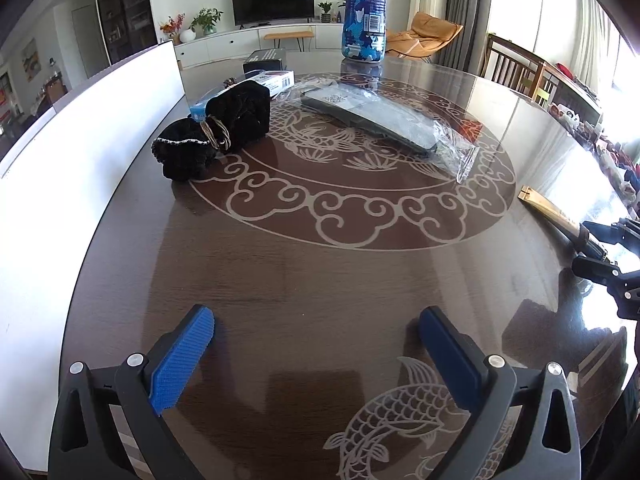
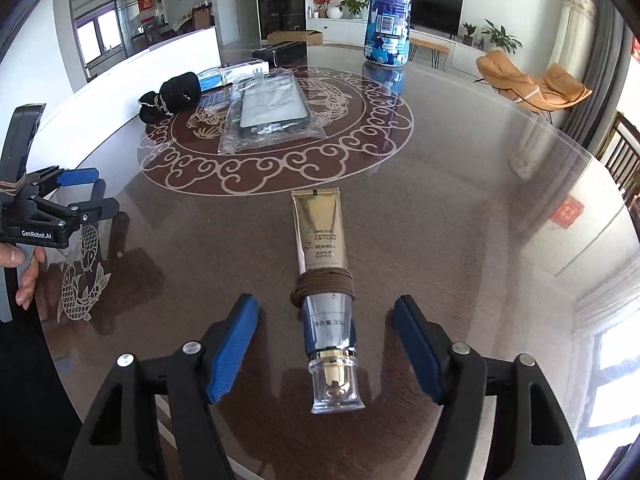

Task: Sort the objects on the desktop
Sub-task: 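Lift the gold tube with the right tool, set it back down, release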

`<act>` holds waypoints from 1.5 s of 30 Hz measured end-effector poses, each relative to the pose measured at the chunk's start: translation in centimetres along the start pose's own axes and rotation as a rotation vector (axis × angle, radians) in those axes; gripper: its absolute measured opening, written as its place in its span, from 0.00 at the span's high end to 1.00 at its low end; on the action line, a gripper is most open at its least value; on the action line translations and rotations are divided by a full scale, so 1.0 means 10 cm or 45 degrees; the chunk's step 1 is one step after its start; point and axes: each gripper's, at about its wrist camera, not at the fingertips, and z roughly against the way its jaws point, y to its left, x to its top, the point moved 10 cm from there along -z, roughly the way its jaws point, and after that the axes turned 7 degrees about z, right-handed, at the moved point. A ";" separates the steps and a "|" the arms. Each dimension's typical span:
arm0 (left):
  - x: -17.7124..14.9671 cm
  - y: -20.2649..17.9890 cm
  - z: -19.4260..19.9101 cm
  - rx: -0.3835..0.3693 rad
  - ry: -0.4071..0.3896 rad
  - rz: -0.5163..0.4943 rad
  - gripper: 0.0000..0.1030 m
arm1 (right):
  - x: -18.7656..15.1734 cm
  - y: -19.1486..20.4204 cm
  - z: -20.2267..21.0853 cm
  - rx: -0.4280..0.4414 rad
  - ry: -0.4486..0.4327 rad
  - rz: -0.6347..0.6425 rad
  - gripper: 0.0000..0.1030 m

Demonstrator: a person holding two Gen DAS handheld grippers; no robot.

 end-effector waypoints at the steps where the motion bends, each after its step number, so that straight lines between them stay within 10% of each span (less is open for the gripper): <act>1: 0.00 0.00 0.00 0.000 0.001 0.000 0.00 | 0.02 0.01 -0.01 0.004 -0.002 0.002 0.41; 5: 0.00 -0.01 0.00 0.002 0.017 -0.002 0.00 | 0.09 0.01 -0.02 -0.019 -0.012 -0.021 0.69; 23: 0.28 0.08 -0.20 0.019 0.021 0.033 0.00 | 0.48 -0.56 -0.30 -0.340 -0.030 -0.402 0.70; 37: 0.28 0.09 -0.20 0.014 0.020 0.032 0.00 | 1.30 -0.24 -0.86 -0.209 0.015 -0.059 0.70; 45: 0.26 0.11 -0.18 0.006 0.022 0.017 0.00 | 1.19 0.33 -0.76 -0.079 -0.016 0.019 0.70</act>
